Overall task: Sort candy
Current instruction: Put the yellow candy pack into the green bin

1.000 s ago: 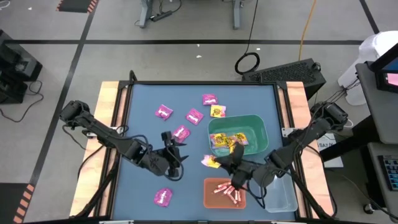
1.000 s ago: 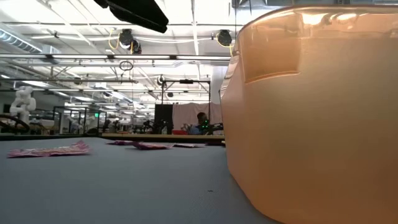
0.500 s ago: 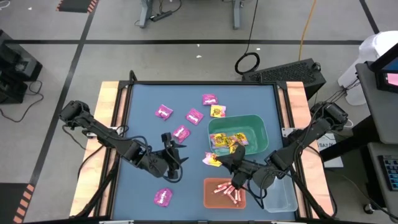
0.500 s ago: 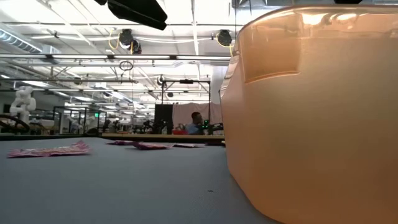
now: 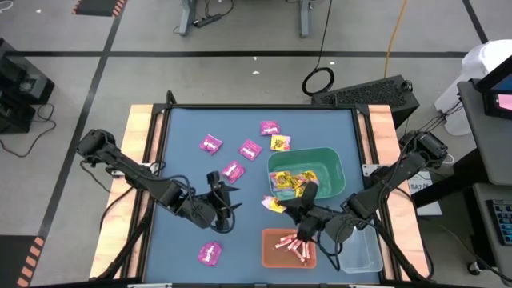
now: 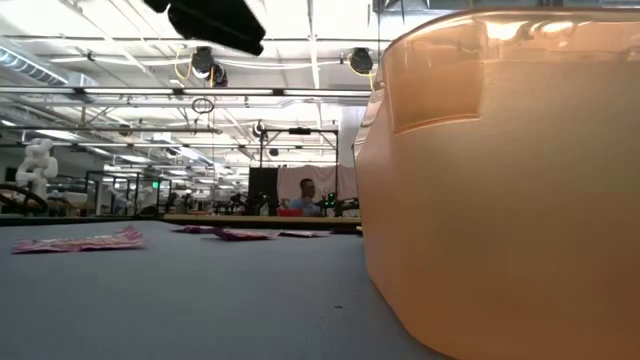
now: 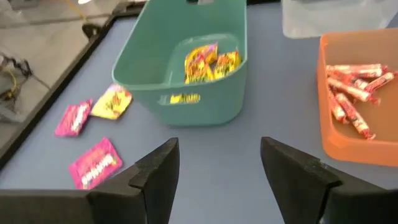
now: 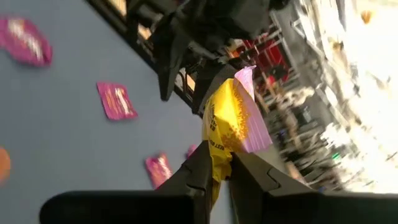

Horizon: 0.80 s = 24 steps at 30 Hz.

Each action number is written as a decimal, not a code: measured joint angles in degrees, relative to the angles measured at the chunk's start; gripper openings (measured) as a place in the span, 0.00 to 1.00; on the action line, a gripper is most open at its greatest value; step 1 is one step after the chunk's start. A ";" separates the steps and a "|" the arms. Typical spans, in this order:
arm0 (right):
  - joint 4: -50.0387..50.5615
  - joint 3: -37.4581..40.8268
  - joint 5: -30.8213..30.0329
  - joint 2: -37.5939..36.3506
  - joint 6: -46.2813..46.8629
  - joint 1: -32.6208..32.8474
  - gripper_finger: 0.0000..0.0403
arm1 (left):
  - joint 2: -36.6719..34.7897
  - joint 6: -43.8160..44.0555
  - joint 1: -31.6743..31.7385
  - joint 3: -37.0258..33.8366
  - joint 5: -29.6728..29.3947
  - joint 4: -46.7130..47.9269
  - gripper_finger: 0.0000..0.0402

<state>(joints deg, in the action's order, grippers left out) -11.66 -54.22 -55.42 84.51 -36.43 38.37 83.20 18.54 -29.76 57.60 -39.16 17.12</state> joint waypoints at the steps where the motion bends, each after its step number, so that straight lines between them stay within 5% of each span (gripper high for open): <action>1: 0.00 0.00 -0.02 0.00 2.82 0.00 0.09 | 0.00 0.74 0.00 -0.36 0.00 0.28 0.57; 11: -0.04 0.00 -0.16 0.00 28.30 -0.12 0.09 | 0.00 6.69 -0.04 -4.90 1.79 0.05 0.57; 24: 2.36 -0.02 -0.14 0.00 43.48 -1.70 0.09 | 0.00 11.19 -2.04 -8.58 3.05 1.22 0.57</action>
<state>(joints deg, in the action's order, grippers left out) -9.30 -54.24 -55.55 84.51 7.05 36.67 83.20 29.74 -31.80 49.02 -36.10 18.34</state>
